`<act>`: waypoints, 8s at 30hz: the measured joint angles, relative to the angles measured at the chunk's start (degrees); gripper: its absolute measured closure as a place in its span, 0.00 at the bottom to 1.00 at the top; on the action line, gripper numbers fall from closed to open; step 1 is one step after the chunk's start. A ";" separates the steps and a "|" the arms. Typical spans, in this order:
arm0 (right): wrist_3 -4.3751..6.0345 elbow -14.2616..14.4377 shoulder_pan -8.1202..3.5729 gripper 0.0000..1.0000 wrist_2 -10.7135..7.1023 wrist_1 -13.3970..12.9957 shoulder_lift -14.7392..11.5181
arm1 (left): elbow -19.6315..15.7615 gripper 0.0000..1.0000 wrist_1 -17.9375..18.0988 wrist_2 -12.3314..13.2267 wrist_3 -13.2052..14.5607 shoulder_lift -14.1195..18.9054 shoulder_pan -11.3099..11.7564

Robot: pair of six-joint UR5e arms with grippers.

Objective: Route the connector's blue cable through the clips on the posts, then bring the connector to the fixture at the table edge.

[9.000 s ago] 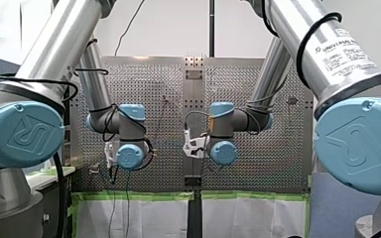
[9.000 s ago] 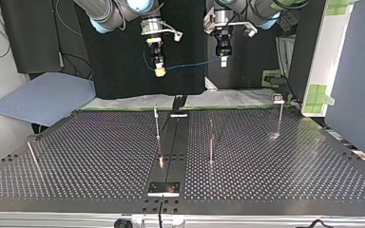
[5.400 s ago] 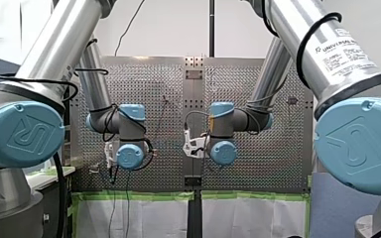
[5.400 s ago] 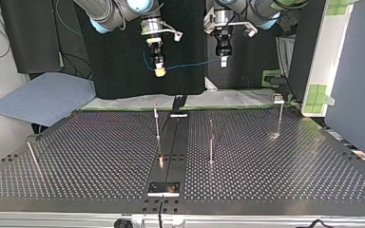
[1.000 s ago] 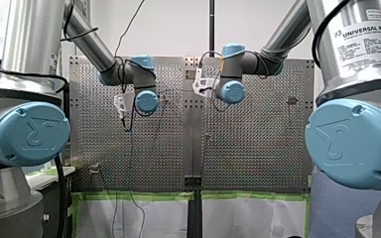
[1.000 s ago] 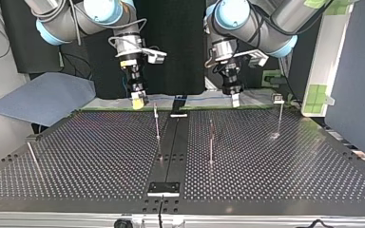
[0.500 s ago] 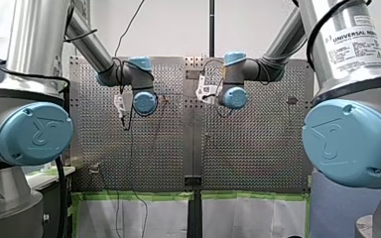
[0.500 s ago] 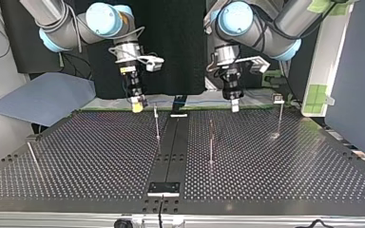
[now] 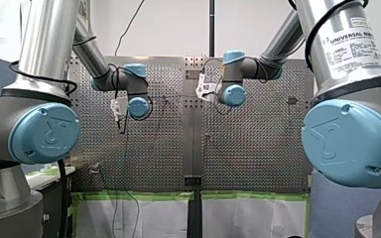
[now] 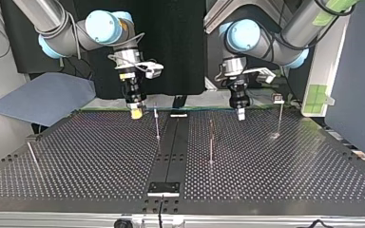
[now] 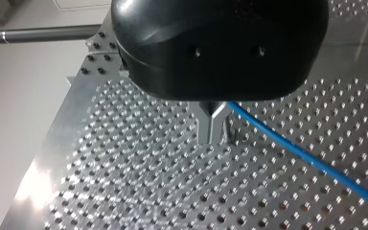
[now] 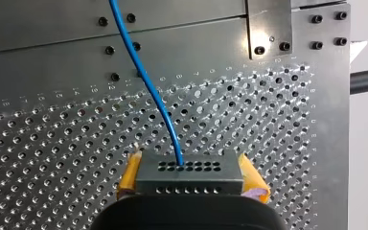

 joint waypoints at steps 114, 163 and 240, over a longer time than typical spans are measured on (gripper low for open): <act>3.71 -16.54 -8.46 1.00 -8.50 1.94 13.40 | 19.12 1.00 -8.66 18.17 -5.66 -11.57 8.02; 3.19 -19.34 -8.19 1.00 -9.23 5.48 14.96 | 17.91 0.00 -17.21 16.14 -7.39 -11.35 7.53; 3.01 -19.34 -6.67 1.00 -9.14 8.16 14.96 | 3.26 0.00 -19.97 24.10 -8.97 6.73 0.45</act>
